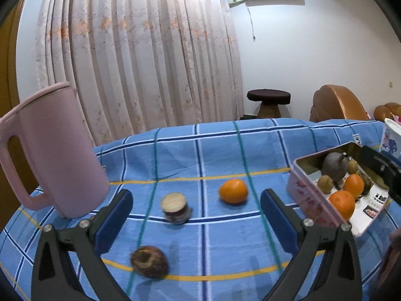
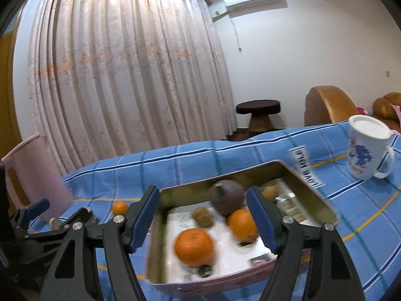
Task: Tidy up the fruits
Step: 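Lift both tools away from the tin toward the loose fruits, then grasp the brown mangosteen with the right tool while the left tool grasps the striped round fruit, then carry both fruits over the tin and lower them inside, then open both tools in the tin and withdraw them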
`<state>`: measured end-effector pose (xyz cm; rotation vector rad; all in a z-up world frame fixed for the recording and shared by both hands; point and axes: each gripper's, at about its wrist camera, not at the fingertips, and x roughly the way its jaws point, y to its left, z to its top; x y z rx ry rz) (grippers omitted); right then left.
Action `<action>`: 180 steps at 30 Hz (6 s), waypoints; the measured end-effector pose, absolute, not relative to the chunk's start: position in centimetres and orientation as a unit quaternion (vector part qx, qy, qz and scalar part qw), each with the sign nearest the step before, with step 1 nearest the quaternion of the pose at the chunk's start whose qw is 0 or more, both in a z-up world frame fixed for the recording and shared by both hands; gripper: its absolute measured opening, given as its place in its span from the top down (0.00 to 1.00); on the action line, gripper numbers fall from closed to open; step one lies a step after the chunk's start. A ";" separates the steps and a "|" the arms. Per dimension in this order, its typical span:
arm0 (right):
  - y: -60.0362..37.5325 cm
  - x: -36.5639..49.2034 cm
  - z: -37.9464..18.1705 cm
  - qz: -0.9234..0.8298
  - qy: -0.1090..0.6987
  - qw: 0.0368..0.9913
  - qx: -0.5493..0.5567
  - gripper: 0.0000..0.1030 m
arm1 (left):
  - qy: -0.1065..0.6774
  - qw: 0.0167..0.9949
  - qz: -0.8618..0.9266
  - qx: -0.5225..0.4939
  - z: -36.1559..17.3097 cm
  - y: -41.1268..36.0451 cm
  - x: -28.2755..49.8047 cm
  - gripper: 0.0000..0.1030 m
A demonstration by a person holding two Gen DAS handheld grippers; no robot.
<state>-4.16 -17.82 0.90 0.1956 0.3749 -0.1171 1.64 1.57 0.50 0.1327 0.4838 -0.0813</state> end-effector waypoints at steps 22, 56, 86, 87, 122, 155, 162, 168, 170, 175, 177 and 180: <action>-4.1 0.4 -1.5 0.123 0.293 0.947 0.041 0.29 | 0.305 0.950 0.049 0.040 0.5 15.8 5.0 0.00; -2.3 -0.5 -3.3 0.143 0.354 0.924 -0.004 0.58 | 0.427 0.901 -0.066 0.046 -4.3 14.4 9.2 0.48; -10.2 -3.0 0.8 0.097 0.257 0.961 0.032 0.58 | 0.270 0.959 -0.089 -0.023 0.1 7.4 2.1 0.69; -10.5 -3.1 0.8 0.096 0.256 0.961 0.032 0.58 | 0.267 0.959 -0.093 -0.023 0.2 6.7 1.9 0.69; -28.0 -2.9 2.3 -0.057 0.245 0.966 0.060 0.58 | 0.284 0.933 -0.219 0.035 0.6 -14.3 0.8 0.69; -28.8 -2.2 0.8 0.010 0.264 0.953 0.151 0.49 | 0.292 0.934 -0.202 0.041 -0.3 -15.0 1.1 0.54; -29.3 -3.3 1.5 -0.031 0.221 0.964 0.148 0.34 | 0.244 0.953 -0.179 0.021 1.3 -13.9 -0.5 0.00; -28.4 -3.7 1.8 -0.079 0.196 0.973 0.098 0.33 | 0.244 0.958 -0.149 0.021 1.4 -12.8 0.0 0.00; -28.1 -3.9 1.8 -0.095 0.184 0.974 0.087 0.33 | 0.243 0.960 -0.135 0.018 1.4 -12.2 0.2 0.00; -27.6 -4.3 1.9 -0.112 0.165 0.978 0.063 0.33 | 0.220 0.970 -0.103 0.024 1.8 -11.0 0.2 0.00; -27.4 -4.5 2.0 -0.119 0.160 0.978 0.058 0.33 | 0.213 0.972 -0.093 0.029 1.9 -10.5 0.1 0.00; -27.3 -5.0 2.1 -0.127 0.146 0.979 0.056 0.33 | 0.205 0.975 -0.079 0.032 1.8 -9.7 0.0 0.00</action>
